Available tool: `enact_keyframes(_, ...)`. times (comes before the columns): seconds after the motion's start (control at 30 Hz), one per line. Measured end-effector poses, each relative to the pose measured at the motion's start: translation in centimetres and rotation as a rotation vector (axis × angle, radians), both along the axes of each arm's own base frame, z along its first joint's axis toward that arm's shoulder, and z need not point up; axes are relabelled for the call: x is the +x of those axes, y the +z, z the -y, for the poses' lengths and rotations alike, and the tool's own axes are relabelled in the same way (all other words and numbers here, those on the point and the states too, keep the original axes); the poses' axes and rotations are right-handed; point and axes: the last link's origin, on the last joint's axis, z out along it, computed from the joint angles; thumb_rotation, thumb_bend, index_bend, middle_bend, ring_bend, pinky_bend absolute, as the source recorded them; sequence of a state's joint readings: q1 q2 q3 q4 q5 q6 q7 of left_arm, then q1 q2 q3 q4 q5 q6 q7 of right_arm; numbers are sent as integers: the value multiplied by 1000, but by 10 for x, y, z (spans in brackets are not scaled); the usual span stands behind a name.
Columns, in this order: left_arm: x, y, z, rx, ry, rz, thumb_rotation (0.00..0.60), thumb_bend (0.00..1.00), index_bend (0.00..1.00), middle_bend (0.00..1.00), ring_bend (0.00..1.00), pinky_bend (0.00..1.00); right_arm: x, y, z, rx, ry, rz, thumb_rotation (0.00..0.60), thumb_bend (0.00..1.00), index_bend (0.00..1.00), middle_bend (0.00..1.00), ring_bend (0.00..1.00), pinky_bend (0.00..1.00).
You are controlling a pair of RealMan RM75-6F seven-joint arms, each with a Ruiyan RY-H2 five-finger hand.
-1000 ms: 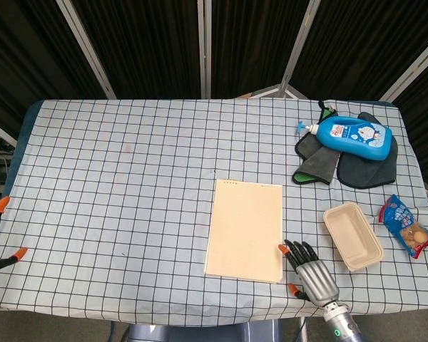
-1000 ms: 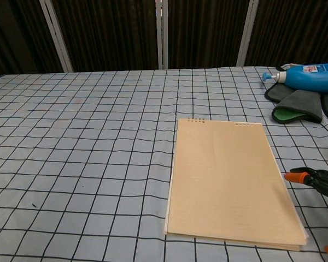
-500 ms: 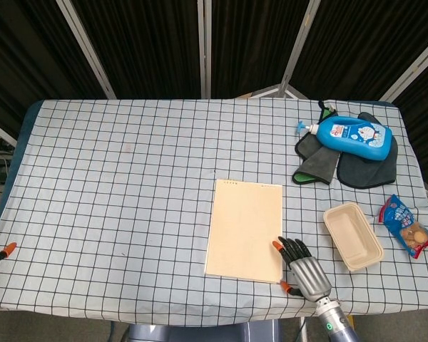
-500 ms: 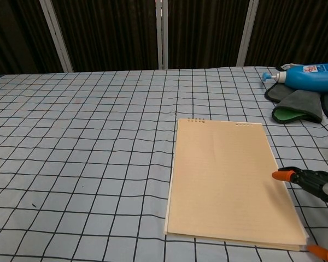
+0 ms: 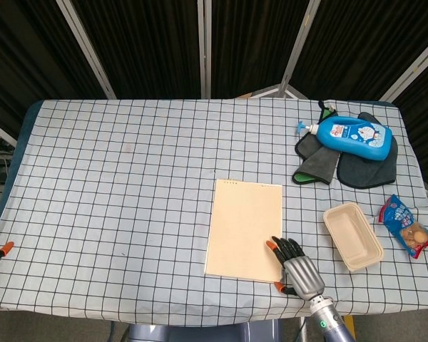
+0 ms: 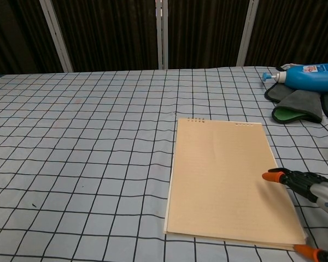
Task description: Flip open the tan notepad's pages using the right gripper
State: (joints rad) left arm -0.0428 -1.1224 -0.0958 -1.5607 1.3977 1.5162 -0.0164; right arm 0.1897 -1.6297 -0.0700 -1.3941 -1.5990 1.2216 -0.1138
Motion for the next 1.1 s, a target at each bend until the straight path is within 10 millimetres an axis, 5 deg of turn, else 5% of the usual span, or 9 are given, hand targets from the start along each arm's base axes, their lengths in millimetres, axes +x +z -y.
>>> enact_keyframes(0.33,-3,0,-2,4,18,8,600,26,0,0,0,0,-5,-6,11,-21,-10,28,600,479,0,0,0,0)
enact_keyframes(0.87,-5,1,-4,13,29,11,600,26,0,0,0,0,-1,-6,29,-17,-64,129,600,564,3,0,0,0)
enact_keyframes(1.0,-6,1,-4,15,35,11,600,25,0,0,0,0,3,-9,40,-10,-100,187,600,656,79,9,0,12)
enact_keyframes(1.1,-6,1,-5,17,39,11,600,26,0,0,0,0,10,-11,46,-25,-109,231,600,725,226,140,54,151)
